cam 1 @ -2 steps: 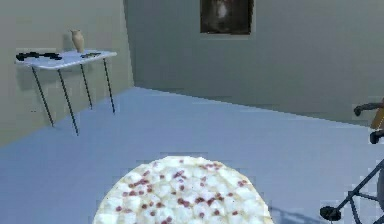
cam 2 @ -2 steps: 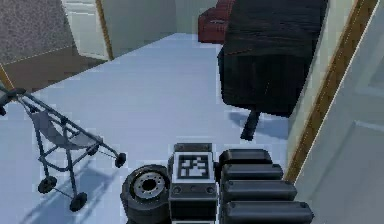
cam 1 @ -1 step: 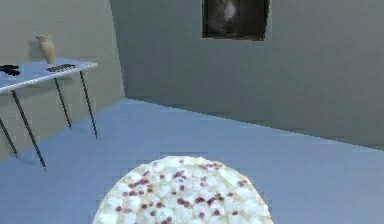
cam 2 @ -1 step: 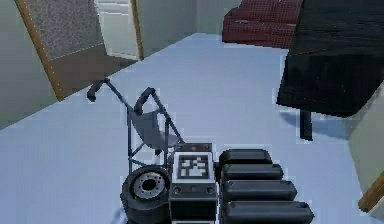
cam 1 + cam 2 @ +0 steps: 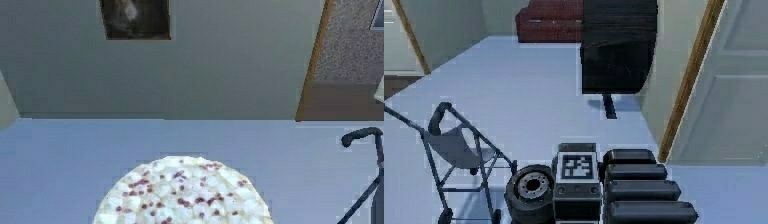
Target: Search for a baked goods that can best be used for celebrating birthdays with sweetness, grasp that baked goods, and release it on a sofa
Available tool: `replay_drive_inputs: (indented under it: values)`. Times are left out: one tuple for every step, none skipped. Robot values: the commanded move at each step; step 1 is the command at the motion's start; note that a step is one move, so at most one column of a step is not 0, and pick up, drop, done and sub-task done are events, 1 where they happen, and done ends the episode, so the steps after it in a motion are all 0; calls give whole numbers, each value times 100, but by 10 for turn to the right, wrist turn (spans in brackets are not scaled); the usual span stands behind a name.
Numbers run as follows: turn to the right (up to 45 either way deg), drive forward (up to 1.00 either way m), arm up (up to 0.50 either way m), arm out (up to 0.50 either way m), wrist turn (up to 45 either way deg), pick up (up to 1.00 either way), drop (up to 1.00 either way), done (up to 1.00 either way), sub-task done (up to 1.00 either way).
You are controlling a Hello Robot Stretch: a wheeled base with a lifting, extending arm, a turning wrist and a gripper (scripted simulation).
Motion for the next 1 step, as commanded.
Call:
replay_drive_inputs:
  values:
    - [0,100,0,0,0,0,0,0,0]
